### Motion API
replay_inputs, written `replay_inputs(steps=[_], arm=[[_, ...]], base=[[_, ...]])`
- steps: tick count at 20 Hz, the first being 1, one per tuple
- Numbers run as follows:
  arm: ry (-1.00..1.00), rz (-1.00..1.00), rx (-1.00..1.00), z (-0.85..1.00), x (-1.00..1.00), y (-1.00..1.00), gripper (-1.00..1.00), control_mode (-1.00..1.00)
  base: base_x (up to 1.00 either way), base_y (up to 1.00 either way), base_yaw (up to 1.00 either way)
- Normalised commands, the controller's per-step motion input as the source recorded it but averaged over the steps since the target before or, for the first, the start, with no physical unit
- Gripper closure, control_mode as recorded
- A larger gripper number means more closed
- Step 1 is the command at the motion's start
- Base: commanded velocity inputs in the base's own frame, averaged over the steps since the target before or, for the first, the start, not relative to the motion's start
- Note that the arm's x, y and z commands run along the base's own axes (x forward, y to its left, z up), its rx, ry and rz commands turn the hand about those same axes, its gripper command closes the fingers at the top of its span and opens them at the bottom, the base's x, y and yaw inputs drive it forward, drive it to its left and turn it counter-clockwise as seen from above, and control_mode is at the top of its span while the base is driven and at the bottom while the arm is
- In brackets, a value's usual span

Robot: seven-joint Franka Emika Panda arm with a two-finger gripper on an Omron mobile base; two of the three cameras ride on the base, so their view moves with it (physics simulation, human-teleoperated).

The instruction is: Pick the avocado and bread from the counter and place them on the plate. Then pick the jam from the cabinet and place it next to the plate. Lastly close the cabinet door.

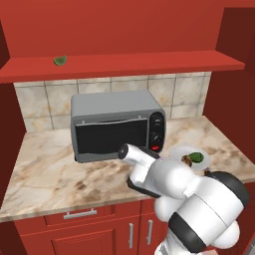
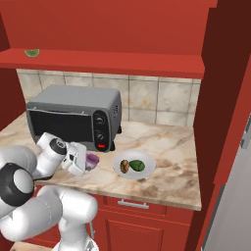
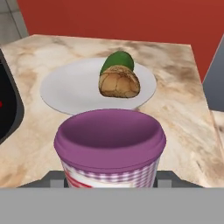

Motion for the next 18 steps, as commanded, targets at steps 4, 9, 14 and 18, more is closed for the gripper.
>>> replay_inputs(steps=[4,9,14,18], arm=[[0.00,0.00,0.00,-0.18,0.18,0.00,1.00,-1.00],[0.00,0.00,0.00,-0.18,0.11,0.00,1.00,-1.00],[0.00,0.00,0.00,-0.20,0.05,0.00,1.00,-1.00],[0.00,0.00,0.00,-0.21,0.06,0.00,1.00,-1.00]], base=[[0.00,0.00,0.00],[0.00,0.00,0.00],[0.00,0.00,0.00],[0.00,0.00,0.00]])
